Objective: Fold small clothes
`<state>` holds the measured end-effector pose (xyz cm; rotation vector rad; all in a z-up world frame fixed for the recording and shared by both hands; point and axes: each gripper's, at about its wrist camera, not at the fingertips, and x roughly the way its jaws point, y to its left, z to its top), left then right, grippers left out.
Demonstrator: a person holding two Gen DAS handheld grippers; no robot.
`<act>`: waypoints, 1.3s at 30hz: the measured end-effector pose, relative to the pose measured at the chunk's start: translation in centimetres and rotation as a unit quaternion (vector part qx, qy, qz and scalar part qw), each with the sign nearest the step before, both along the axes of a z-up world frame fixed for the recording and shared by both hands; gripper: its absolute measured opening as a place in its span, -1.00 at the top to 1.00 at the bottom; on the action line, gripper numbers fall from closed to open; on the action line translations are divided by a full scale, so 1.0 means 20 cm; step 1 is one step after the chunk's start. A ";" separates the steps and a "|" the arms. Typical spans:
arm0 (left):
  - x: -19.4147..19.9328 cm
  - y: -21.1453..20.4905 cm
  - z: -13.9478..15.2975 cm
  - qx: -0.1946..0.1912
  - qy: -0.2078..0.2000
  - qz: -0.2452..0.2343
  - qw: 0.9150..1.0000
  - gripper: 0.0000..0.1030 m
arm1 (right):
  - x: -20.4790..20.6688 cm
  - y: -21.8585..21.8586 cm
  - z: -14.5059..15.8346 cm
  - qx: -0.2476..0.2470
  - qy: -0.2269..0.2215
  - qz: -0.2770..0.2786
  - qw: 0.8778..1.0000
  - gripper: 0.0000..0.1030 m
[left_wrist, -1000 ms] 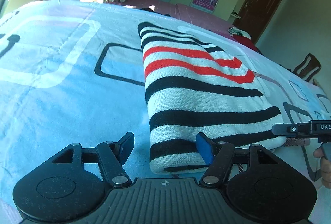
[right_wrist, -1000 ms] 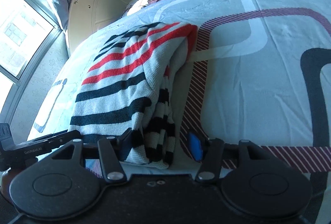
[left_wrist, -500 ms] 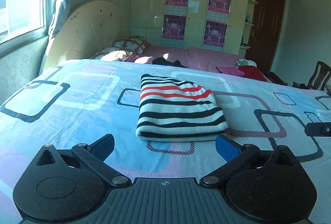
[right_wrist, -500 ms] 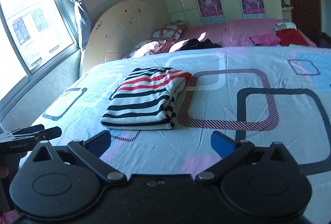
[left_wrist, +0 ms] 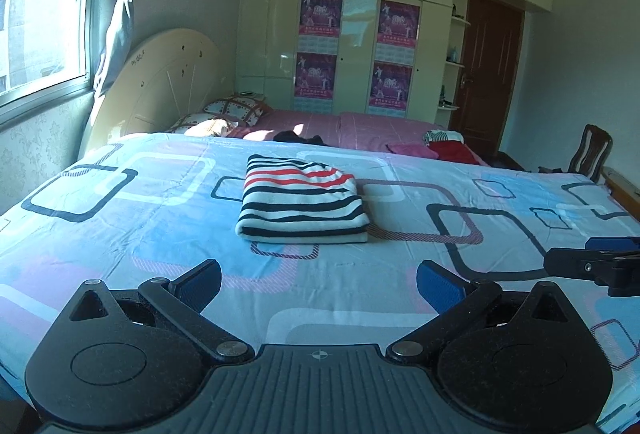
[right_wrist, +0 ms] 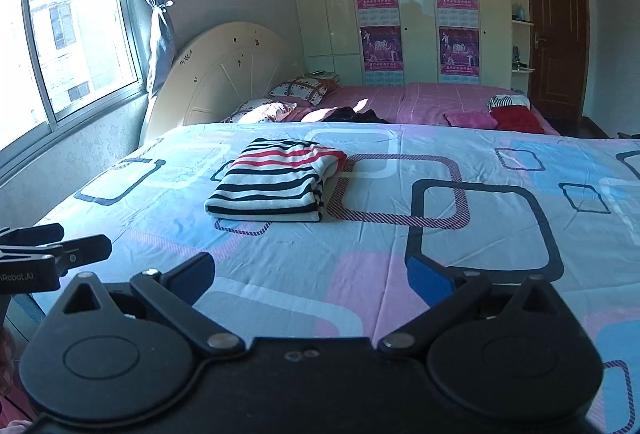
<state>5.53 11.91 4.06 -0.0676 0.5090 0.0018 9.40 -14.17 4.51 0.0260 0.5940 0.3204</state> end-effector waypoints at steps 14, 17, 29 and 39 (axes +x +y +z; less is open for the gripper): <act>-0.09 -0.01 0.10 -0.006 -0.029 0.013 0.999 -0.99 | -0.03 0.08 0.10 -0.010 -0.040 0.017 0.999 -0.99; -0.08 -0.01 0.11 -0.003 -0.033 0.015 0.999 -0.99 | -0.03 0.10 0.10 -0.009 -0.041 0.019 0.999 -0.99; -0.06 -0.02 0.10 -0.004 -0.033 0.004 0.999 -0.99 | -0.04 0.10 0.10 -0.006 -0.043 0.009 0.999 -0.99; -0.07 -0.02 0.12 -0.006 -0.039 -0.002 0.999 -0.99 | -0.06 0.09 0.10 -0.007 -0.045 0.003 0.999 -0.99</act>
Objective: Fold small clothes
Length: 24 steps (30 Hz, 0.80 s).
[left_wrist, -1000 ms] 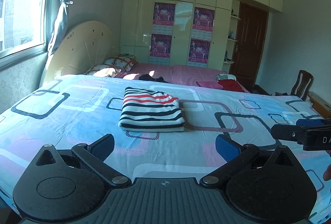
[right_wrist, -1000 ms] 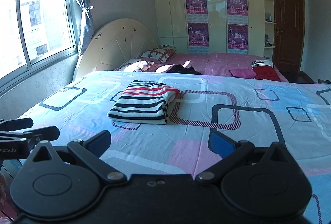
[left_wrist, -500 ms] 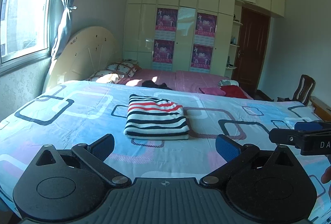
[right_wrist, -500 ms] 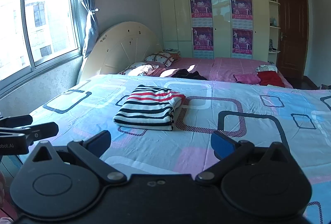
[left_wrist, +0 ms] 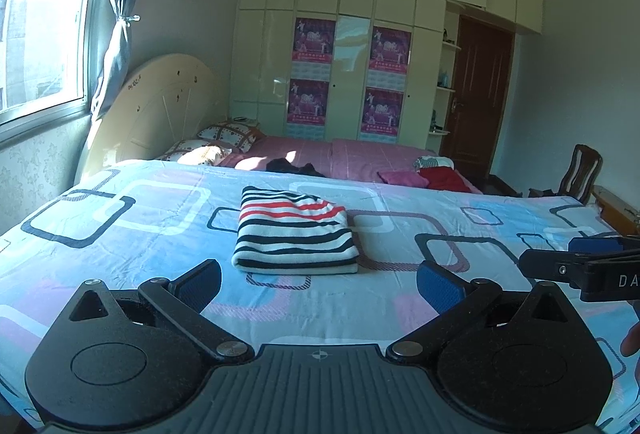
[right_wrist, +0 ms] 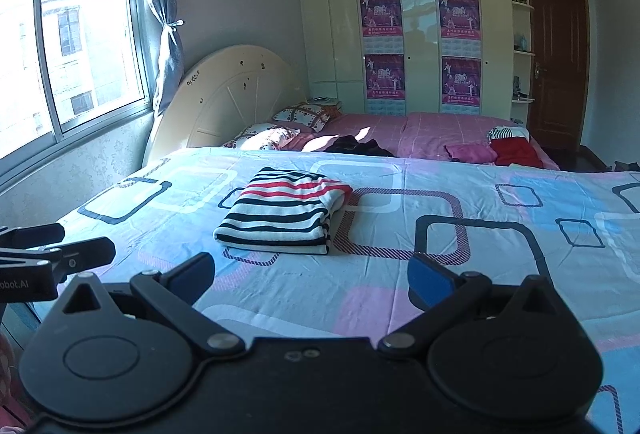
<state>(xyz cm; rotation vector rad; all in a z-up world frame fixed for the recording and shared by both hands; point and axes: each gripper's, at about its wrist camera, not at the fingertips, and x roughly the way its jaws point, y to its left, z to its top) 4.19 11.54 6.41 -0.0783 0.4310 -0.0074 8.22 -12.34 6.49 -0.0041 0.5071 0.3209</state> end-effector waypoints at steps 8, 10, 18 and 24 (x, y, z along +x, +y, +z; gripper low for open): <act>-0.01 0.00 0.00 0.003 -0.001 -0.001 1.000 -0.99 | -0.01 0.00 0.00 0.001 -0.002 -0.005 1.000 -0.99; -0.01 -0.01 0.00 0.003 -0.001 -0.002 1.000 -0.99 | -0.02 0.00 -0.01 0.002 -0.001 -0.007 1.000 -0.99; -0.01 -0.03 0.02 0.010 -0.002 -0.007 1.000 -0.99 | -0.03 -0.01 -0.01 0.005 -0.003 -0.006 1.000 -0.99; 0.00 -0.04 0.02 0.012 -0.003 -0.007 1.000 -0.99 | -0.02 -0.01 -0.01 0.006 -0.003 -0.007 1.000 -0.99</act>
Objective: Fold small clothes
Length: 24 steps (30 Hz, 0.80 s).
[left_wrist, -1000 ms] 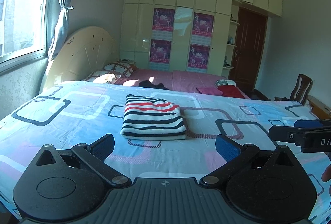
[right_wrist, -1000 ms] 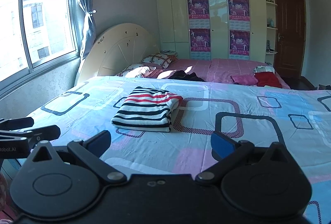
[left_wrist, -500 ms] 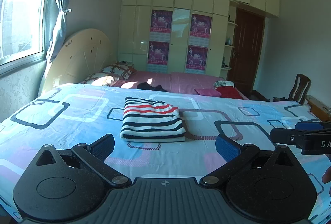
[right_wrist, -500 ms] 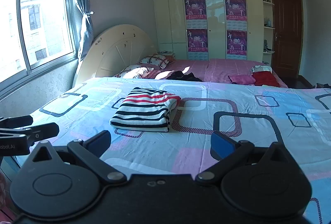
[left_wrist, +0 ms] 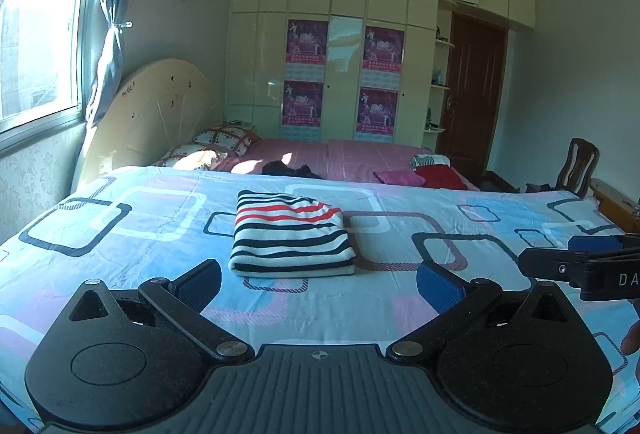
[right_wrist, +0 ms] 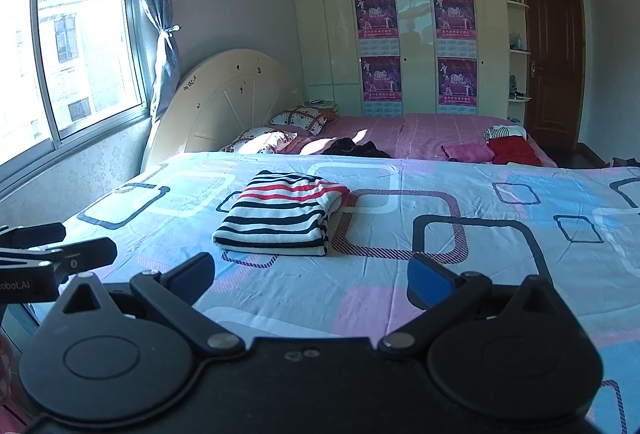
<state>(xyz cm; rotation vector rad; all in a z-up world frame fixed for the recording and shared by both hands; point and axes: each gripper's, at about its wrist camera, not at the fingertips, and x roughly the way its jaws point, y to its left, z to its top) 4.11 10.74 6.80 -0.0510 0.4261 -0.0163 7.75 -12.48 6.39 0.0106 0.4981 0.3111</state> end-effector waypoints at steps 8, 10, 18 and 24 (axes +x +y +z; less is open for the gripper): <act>0.02 -0.04 0.01 0.003 -0.003 -0.006 1.000 -0.99 | 0.00 -0.01 0.00 0.003 -0.002 -0.001 1.000 -0.99; 0.02 -0.04 0.01 0.003 -0.003 -0.005 1.000 -0.99 | 0.00 -0.02 0.00 0.003 -0.002 -0.001 1.000 -0.99; 0.03 -0.07 0.02 0.006 -0.006 -0.007 1.000 -0.99 | 0.00 -0.03 0.01 0.004 -0.003 -0.001 1.000 -0.99; 0.02 -0.07 0.02 0.008 -0.007 -0.007 1.000 -0.99 | 0.00 -0.03 0.01 0.004 -0.003 -0.001 1.000 -0.99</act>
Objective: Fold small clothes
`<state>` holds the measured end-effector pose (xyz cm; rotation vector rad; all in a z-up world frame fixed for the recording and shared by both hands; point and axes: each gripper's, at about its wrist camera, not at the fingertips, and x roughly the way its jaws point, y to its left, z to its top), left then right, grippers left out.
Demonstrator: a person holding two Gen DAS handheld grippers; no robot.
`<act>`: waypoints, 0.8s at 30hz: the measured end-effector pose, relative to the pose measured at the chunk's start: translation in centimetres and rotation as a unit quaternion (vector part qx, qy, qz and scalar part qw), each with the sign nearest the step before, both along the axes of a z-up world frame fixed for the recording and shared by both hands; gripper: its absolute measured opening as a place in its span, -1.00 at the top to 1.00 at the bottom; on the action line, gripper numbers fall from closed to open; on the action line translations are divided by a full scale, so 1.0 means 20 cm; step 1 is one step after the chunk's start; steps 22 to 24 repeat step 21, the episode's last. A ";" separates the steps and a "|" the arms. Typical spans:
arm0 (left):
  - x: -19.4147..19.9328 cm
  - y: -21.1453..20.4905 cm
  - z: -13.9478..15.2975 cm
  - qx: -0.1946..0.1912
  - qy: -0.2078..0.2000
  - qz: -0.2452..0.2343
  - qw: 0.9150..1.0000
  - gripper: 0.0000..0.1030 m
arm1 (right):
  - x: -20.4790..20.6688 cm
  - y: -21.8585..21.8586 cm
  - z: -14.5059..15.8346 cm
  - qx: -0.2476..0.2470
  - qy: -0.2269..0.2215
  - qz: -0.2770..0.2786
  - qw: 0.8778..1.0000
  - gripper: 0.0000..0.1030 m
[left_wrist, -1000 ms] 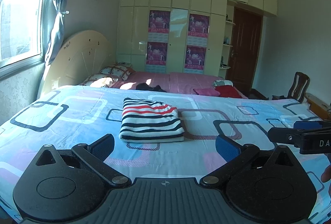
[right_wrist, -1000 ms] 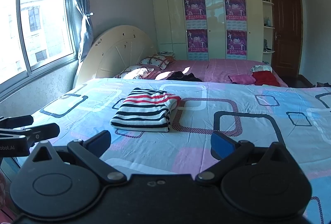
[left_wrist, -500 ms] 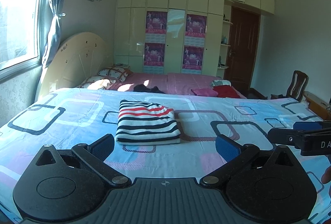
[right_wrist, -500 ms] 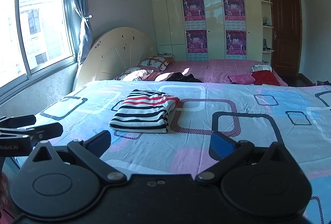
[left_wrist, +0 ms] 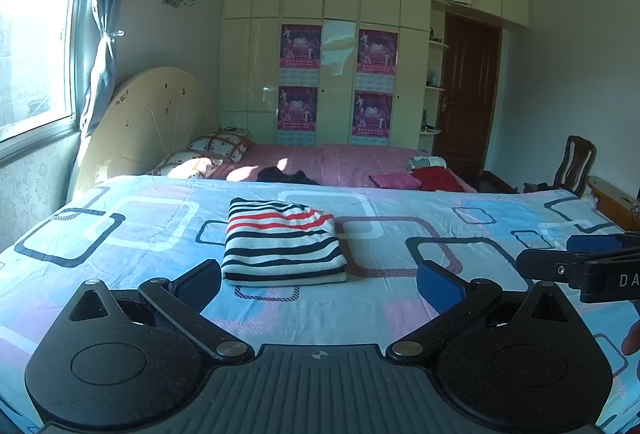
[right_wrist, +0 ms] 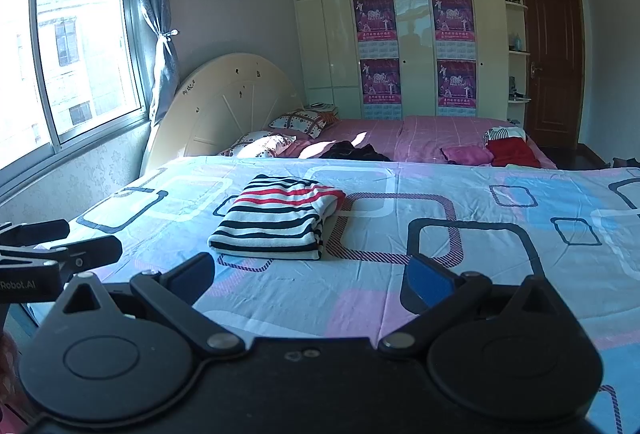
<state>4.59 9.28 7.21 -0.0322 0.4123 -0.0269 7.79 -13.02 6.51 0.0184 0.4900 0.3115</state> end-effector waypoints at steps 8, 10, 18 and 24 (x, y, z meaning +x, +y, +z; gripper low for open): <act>0.00 0.00 0.00 -0.001 -0.004 0.003 1.000 -0.99 | 0.01 -0.01 0.01 -0.002 0.002 0.002 1.000 -0.99; 0.00 0.01 0.00 -0.001 -0.007 0.007 1.000 -0.99 | 0.02 -0.01 0.00 -0.004 0.002 0.003 1.000 -0.99; 0.01 0.04 0.00 -0.002 -0.029 0.015 0.999 -0.99 | 0.02 -0.01 0.00 -0.005 0.003 0.003 1.000 -0.99; 0.01 0.04 -0.01 -0.002 -0.026 0.011 1.000 -0.99 | 0.02 0.00 0.00 -0.005 0.004 0.003 1.000 -0.99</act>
